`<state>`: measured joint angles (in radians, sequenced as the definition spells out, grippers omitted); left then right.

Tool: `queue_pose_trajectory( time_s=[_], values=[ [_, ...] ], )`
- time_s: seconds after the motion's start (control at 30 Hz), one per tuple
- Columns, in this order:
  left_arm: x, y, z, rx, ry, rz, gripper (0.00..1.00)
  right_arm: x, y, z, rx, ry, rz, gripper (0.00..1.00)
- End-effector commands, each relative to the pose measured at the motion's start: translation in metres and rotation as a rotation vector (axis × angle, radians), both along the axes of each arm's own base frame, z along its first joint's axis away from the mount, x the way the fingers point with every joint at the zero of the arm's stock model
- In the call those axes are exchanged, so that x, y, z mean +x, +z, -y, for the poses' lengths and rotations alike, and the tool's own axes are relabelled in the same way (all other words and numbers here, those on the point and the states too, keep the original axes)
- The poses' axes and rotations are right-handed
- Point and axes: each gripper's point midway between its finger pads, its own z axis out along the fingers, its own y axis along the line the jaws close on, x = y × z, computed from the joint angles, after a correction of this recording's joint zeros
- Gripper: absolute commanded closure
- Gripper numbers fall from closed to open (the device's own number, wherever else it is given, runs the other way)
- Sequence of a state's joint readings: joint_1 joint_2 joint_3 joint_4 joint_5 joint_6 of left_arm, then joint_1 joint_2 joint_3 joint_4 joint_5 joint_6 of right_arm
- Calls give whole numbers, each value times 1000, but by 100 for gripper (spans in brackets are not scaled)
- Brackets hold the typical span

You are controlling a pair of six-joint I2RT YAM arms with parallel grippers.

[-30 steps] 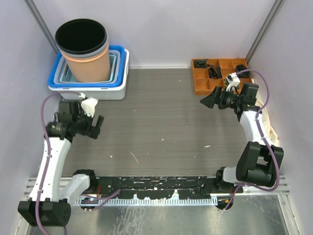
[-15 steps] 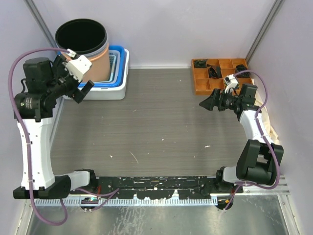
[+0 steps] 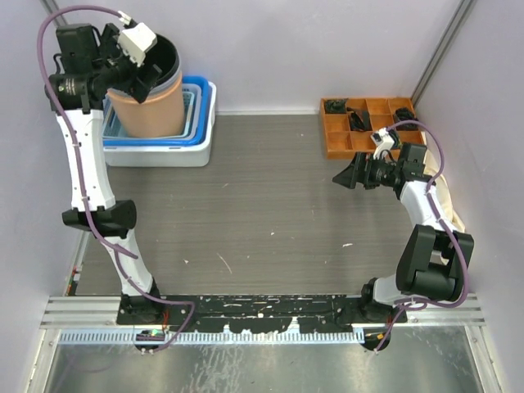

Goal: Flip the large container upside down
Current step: Pick up the container from the container.

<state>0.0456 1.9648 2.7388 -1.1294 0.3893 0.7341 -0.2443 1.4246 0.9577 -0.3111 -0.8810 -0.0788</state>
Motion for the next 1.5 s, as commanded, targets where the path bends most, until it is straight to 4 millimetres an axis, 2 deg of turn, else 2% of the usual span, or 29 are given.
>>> queue_pose_trajectory(
  time_s=[0.0,0.17,0.43,0.67,0.83,0.93,1.07,1.13,1.17,1.2,1.23,1.27,1.47],
  values=[
    [-18,-21,7,-45,-30,-104,1,9,20,2,-26,19,79,0],
    [-12,-41,9,-80,-34,-169,0,9,18,2,-32,16,74,0],
    [10,-47,0,-133,16,-163,8,10,19,5,-51,10,80,0],
    [45,-58,-21,-144,138,-133,12,10,18,7,-61,3,79,0],
    [63,-45,-33,-206,229,-62,12,10,17,7,-66,4,78,0],
    [68,-38,-35,-258,257,-35,22,10,16,8,-70,3,76,0],
    [73,-36,-35,-295,272,-23,28,10,16,8,-68,4,73,0],
    [73,-37,-32,-312,267,-32,26,10,15,7,-69,6,72,0],
    [72,-39,-31,-319,263,-40,22,10,15,7,-68,8,70,0],
    [70,-39,-29,-325,256,-48,16,9,14,7,-67,11,68,0],
    [69,-40,-27,-332,249,-58,4,9,14,7,-66,11,65,0],
    [66,-40,-25,-338,241,-62,0,10,14,7,-67,12,65,0],
    [66,-42,-26,-333,245,-60,0,10,13,6,-63,17,56,0]
  ],
)
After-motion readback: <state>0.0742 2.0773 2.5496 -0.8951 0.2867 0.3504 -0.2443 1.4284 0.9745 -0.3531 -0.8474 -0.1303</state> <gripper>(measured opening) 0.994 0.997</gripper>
